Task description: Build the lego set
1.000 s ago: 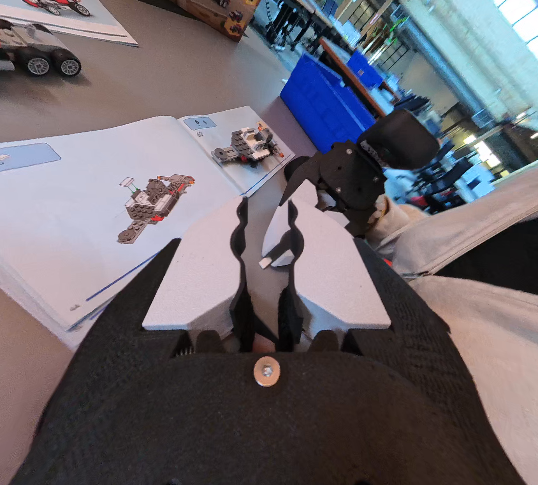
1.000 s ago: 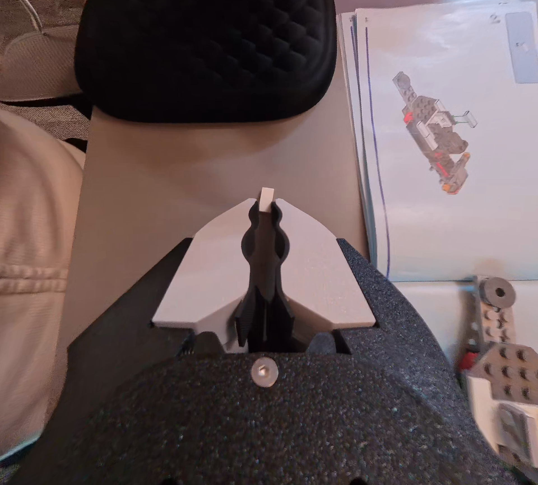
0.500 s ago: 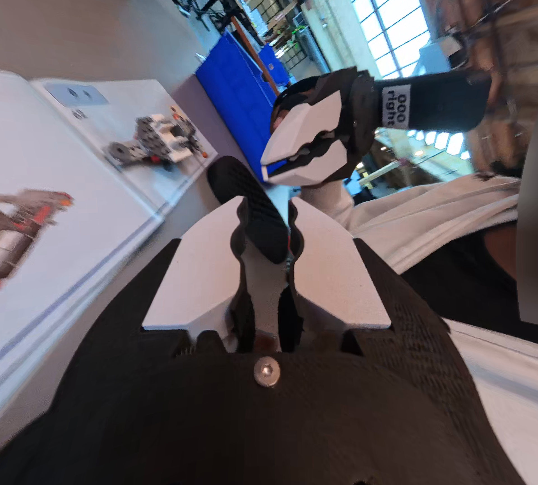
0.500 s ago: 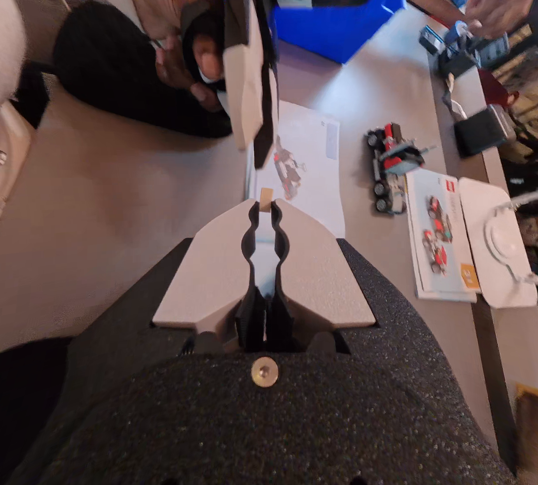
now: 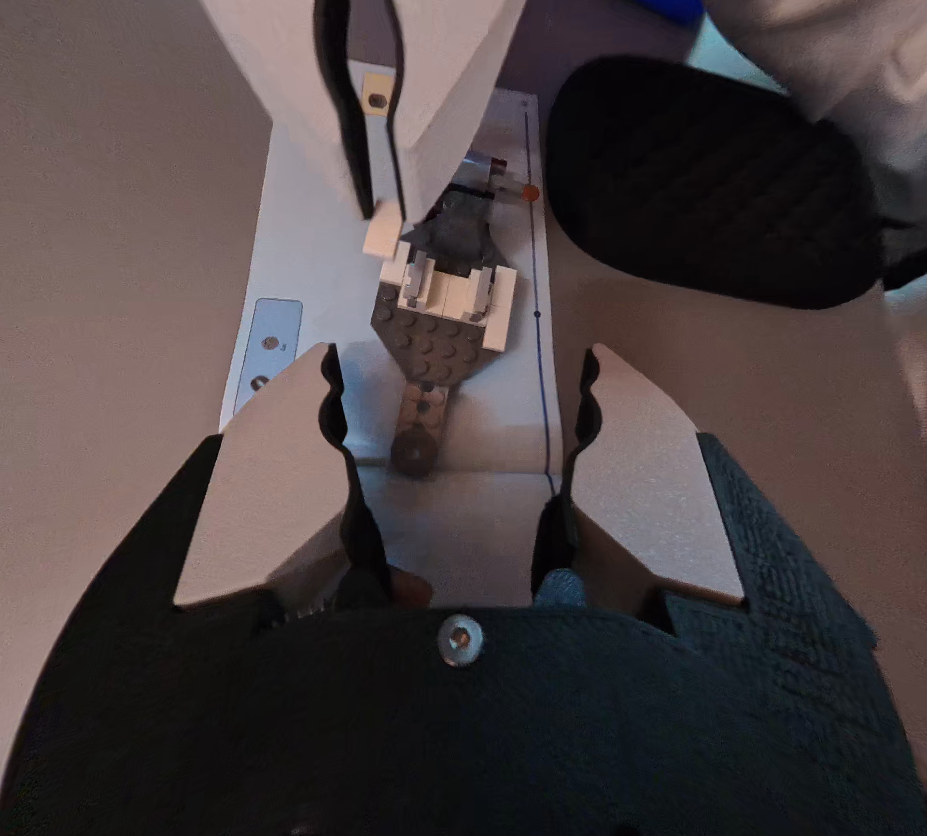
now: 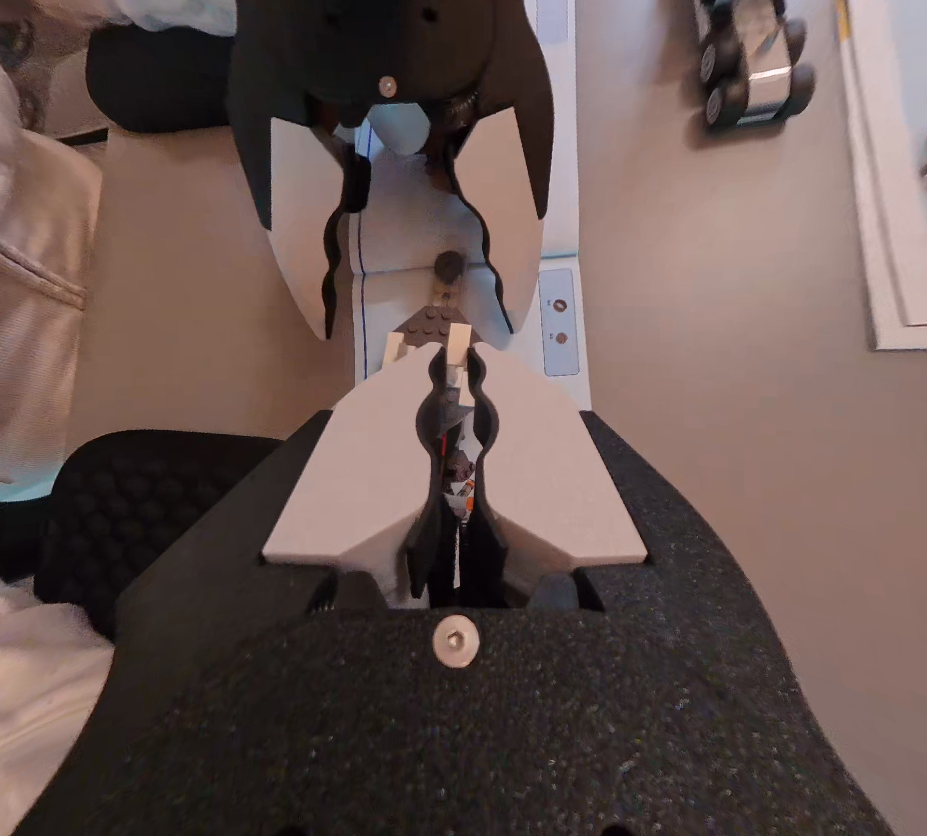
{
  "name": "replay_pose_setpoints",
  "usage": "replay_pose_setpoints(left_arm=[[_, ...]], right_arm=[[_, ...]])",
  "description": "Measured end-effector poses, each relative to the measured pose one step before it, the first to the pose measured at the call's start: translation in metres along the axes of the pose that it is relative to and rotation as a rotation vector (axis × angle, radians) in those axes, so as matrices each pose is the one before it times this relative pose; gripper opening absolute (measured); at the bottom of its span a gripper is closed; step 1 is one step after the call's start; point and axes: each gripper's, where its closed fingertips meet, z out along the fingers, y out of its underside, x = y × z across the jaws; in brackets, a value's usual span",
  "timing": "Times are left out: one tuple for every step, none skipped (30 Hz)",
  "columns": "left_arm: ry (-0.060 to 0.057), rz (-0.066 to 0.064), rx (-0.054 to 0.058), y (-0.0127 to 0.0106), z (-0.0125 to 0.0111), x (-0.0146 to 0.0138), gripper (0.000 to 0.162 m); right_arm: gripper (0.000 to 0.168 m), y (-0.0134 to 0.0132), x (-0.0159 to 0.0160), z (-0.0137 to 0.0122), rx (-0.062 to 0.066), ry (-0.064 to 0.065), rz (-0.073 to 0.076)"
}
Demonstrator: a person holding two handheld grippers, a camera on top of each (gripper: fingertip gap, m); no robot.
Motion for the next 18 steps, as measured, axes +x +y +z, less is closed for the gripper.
replay_pose_setpoints(left_arm=[[-0.0055,0.0189,0.0073,-0.00001,0.00323,-0.00112,0.09],[-0.0086,0.0162,0.0093,-0.00031,0.00172,-0.00122,0.088],[-0.006,0.0134,0.009,-0.00062,0.00051,-0.00076,0.084],[-0.0027,0.0109,0.0049,-0.00043,0.00025,-0.00034,0.08],[0.0013,0.0065,-0.0017,0.00054,0.00031,-0.00018,0.076],[0.0054,-0.0004,-0.0062,0.00122,0.00076,-0.0002,0.073],[0.0104,-0.009,-0.0107,0.00171,0.00108,-0.00004,0.072],[0.0103,-0.012,-0.0113,0.00133,0.00103,0.0001,0.071],[0.0031,-0.0055,-0.0028,0.0001,0.00057,-0.00046,0.069],[0.0011,0.0025,0.0018,-0.00063,0.00038,-0.00023,0.067],[-0.0044,0.0042,0.0022,-0.0009,0.00044,-0.00072,0.065],[-0.0034,0.0054,0.0005,-0.00061,0.00061,-0.00039,0.063],[-0.0026,0.0054,-0.0054,0.00023,0.00107,-0.00006,0.061],[-0.0066,0.0037,-0.01,0.00069,0.0013,-0.00057,0.06],[-0.0087,0.0019,-0.0028,-0.00034,0.001,-0.00069,0.059],[-0.0034,0.0017,-0.0018,-0.00054,0.00084,0.0001,0.059],[-0.0031,0.0001,-0.0002,-0.00035,0.00035,0.0001,0.059],[0.0006,-0.0023,0.0015,-0.00025,-0.00068,0.00047,0.06]], right_arm=[[0.008,0.00368,0.00126,0.00371,0.0036,-0.0169,0.0196],[0.008,0.00334,0.00163,0.00287,0.0049,-0.0119,0.0179],[0.008,0.00295,0.00169,0.00231,0.0024,-0.0111,0.0164],[0.008,0.00237,0.00203,0.00172,-0.0005,-0.0065,0.0117],[0.008,0.00143,0.00199,0.0012,-0.0013,-0.0052,0.0079],[0.008,0.00015,0.00117,0.00115,-0.0002,-0.0099,0.0052],[0.008,-0.00069,-0.00004,0.00124,0.0001,-0.0154,0.0041],[0.008,-0.0005,-0.0007,0.00165,-0.0061,-0.0182,0.0057],[0.008,0.00042,-0.00067,0.00167,-0.015,-0.0157,0.0069],[0.008,0.00073,0.0003,0.00172,-0.0171,-0.0084,0.0056],[0.008,0.00098,-0.0004,0.00161,-0.016,-0.012,0.0064],[0.008,0.00059,-0.00037,0.00142,-0.0109,-0.0121,0.0058],[0.008,0.00028,0.00082,0.0008,-0.004,-0.0033,0.0035],[0.008,0.00092,0.00042,0.00036,-0.0045,-0.0042,0.0055],[0.008,0.00173,0.00027,-0.00034,-0.0085,-0.0011,0.007],[0.008,0.00154,0.00046,-0.00124,-0.0064,0.0039,0.0033],[0.008,0.00084,-0.00003,-0.00162,-0.0005,0.0003,0.0027],[0.008,0.00022,0.00015,-0.00216,0.005,0.0009,0.0028]])
